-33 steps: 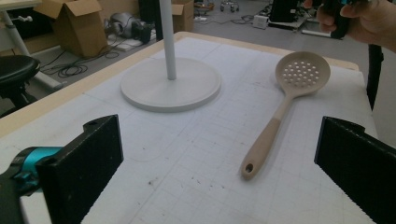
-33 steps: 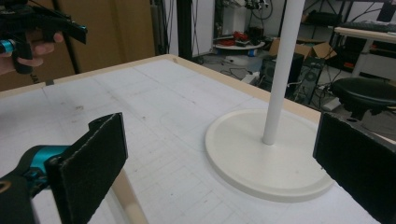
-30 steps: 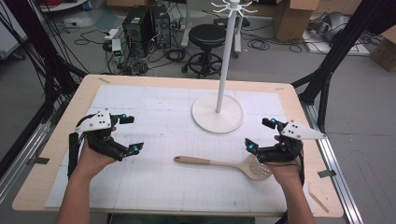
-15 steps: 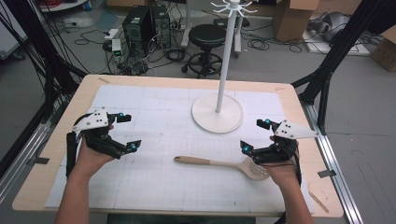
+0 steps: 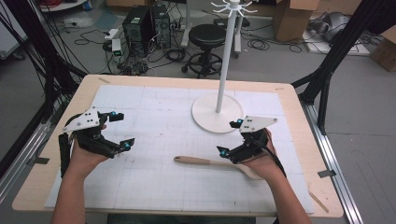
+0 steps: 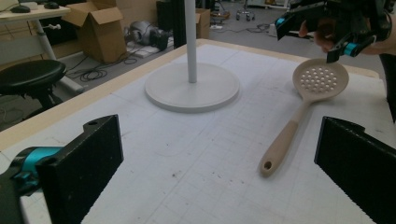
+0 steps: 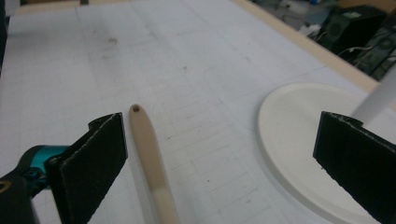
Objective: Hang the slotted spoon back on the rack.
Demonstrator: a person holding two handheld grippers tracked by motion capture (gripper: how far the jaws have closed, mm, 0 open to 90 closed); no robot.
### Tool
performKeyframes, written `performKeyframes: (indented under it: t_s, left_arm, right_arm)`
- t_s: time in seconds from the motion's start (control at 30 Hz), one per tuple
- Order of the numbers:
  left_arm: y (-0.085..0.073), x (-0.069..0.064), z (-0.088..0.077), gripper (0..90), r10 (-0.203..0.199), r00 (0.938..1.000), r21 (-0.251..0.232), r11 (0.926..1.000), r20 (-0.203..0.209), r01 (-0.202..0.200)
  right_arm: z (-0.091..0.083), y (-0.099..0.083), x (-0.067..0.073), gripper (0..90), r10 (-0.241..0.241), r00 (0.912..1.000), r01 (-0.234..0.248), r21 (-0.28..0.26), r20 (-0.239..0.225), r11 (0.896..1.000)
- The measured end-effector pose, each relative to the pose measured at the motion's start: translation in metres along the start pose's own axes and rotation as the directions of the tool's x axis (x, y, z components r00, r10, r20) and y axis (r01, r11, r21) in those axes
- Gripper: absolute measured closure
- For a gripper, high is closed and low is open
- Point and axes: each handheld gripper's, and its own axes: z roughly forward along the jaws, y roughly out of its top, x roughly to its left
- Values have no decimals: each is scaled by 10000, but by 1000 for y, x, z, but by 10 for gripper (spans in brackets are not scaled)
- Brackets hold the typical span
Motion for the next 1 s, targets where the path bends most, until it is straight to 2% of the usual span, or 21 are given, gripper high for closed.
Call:
performKeyframes:
  t_s: [0.13,0.17,0.23,0.37,0.43,0.47,0.6,0.7,0.73,0.83,0.9,1.0]
  left_arm:
    - [-1,-1,1,17,12,10000,128,9999,16,-12]
    - [-1,-1,1,17,33,10000,158,9999,5,-33]
    - [-1,-1,1,17,58,10000,190,9998,-16,-58]
    - [-2,-1,-1,17,29,10000,117,9999,-93,-28]
    - [-2,0,-3,17,15,9999,92,10000,-127,-13]
    - [-1,0,-3,17,22,9999,86,10000,-148,-21]
    - [1,-3,-2,17,145,9998,50,9999,-105,-144]
    - [1,-4,-2,17,152,9998,13,9999,-97,-152]
    - [1,-3,-2,17,169,9998,48,9998,-90,-168]
    - [0,-3,-2,17,146,9998,93,9999,-161,-145]
    - [0,-2,-1,17,134,9998,122,9998,-147,-132]
    - [-1,-2,-1,17,124,9998,139,9998,-158,-122]
  right_arm:
    - [13,2,3,18,-249,9986,292,940,-464,9951]
    - [16,2,3,41,-360,9976,425,1145,-583,9925]
    - [20,2,5,61,-527,9955,652,1637,-792,9843]
    - [31,0,7,66,-555,9934,785,2429,-1002,9669]
    - [36,-1,7,105,-606,9914,907,2759,-1157,9569]
    - [38,-1,8,149,-669,9902,1006,2948,-1224,9503]
    - [48,-1,12,230,-959,9804,1535,3625,-1720,9193]
    - [55,-3,15,255,-1144,9763,1819,4097,-1839,8939]
    - [57,-4,15,259,-1196,9751,1884,4134,-1867,8908]
    - [61,-5,15,306,-1291,9713,2071,4444,-1996,8715]
    - [62,-5,15,342,-1256,9691,2121,4579,-2122,8633]
    - [66,-5,17,388,-1262,9669,2219,4863,-2218,8451]
